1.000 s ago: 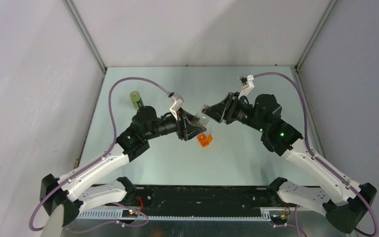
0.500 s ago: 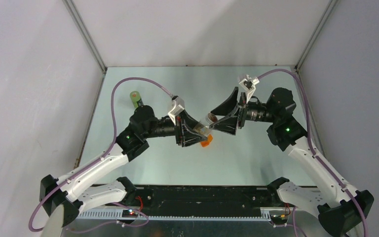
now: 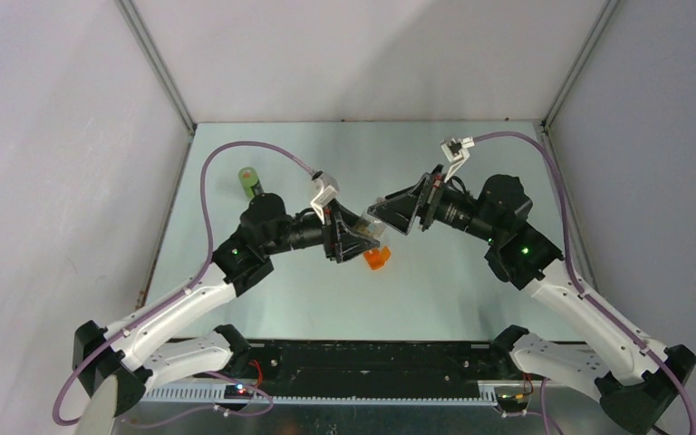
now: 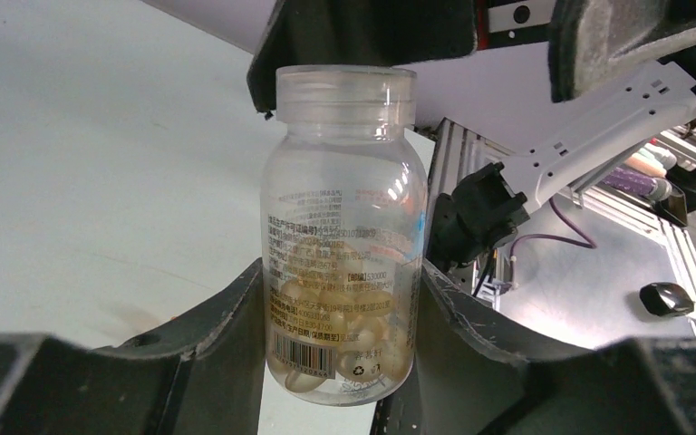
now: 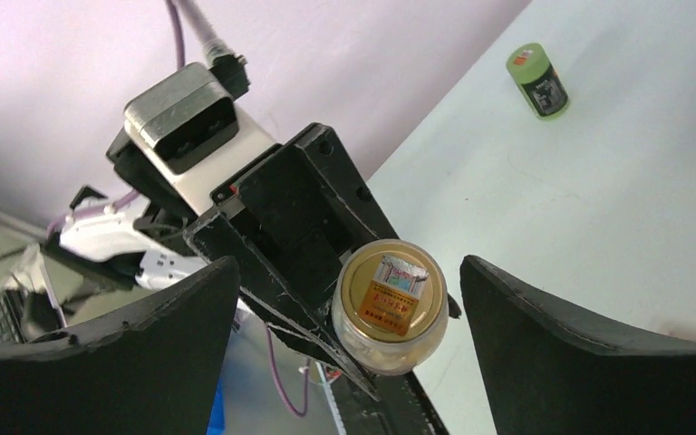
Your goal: Sort the pills into containers
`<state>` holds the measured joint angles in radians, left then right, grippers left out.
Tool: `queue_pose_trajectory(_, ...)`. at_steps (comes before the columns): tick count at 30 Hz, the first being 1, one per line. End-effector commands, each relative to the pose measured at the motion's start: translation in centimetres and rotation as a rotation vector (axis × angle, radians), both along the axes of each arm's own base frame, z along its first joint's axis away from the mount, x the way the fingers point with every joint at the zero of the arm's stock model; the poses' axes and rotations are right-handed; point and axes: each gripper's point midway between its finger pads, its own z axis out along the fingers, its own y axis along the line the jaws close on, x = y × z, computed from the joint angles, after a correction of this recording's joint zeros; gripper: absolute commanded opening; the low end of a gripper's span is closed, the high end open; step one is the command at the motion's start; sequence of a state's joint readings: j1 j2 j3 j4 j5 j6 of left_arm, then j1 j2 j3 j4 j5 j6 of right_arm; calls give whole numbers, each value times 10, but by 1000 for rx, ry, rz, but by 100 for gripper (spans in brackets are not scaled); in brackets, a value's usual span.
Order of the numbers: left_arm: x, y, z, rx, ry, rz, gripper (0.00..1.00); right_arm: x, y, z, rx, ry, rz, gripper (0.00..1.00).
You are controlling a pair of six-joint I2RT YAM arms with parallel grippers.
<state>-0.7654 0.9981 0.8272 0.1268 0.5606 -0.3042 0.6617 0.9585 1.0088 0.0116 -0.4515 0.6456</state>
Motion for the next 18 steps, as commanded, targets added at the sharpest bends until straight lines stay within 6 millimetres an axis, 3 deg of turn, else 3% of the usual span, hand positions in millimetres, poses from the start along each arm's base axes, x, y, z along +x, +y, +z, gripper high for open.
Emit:
queue_pose_trajectory(1,11,6,27,-43,-70,74,0,17,-6,-2,29,108,-149,92)
queue_pose_trajectory(13,16,7,24,-33,-46,102,0,9,7,-5,-21,130,-80,43)
queue_pose_trajectory(18,11,6,26,-31,-42,72,0,6,3,3,-39,18,-32,21)
